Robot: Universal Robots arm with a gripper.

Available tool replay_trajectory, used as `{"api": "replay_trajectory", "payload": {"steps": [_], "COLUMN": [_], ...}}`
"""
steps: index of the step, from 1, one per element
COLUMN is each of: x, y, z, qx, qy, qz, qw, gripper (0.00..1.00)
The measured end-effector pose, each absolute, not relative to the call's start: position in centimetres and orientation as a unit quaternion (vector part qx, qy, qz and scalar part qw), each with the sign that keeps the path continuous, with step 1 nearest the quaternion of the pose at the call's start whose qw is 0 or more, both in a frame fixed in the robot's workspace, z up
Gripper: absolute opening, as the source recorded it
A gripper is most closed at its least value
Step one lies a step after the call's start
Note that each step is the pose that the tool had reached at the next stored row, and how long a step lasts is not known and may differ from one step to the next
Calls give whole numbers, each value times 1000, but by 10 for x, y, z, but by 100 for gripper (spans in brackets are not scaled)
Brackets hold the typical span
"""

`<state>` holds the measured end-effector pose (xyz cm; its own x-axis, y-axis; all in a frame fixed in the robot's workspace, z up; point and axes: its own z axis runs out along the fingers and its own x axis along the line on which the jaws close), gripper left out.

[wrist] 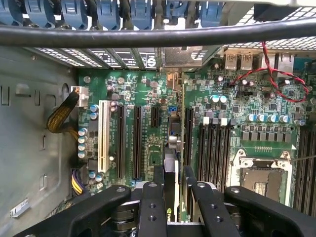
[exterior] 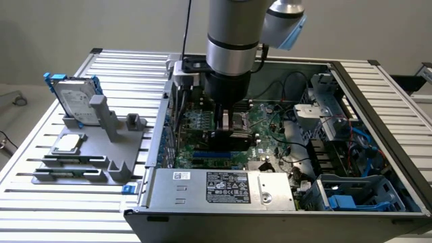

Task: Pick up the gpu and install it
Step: 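Insert the gpu into the slot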

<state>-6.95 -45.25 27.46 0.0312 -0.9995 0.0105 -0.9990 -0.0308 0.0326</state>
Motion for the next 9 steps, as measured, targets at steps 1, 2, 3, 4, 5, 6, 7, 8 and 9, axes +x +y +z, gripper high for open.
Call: {"api": "replay_trajectory", "payload": {"steps": [1,2,3,4,5,6,7,8,9], "x": [-70,-70,-70,-70,-70,-71,-71,-71,-71], "y": [-453,-453,-453,-454,-454,-455,-455,-455,-455], "z": [274,274,274,274,274,274,274,274,274], "qx": [718,718,718,718,717,717,717,717,718], "qy": [-696,-696,-696,-696,-696,-696,-696,-696,-696], "qz": [-8,-8,-8,-8,-8,-8,-8,-8,-8], "qw": [15,15,15,15,15,15,15,15,15], "gripper": [26,26,26,26,26,26,26,26,26]}}
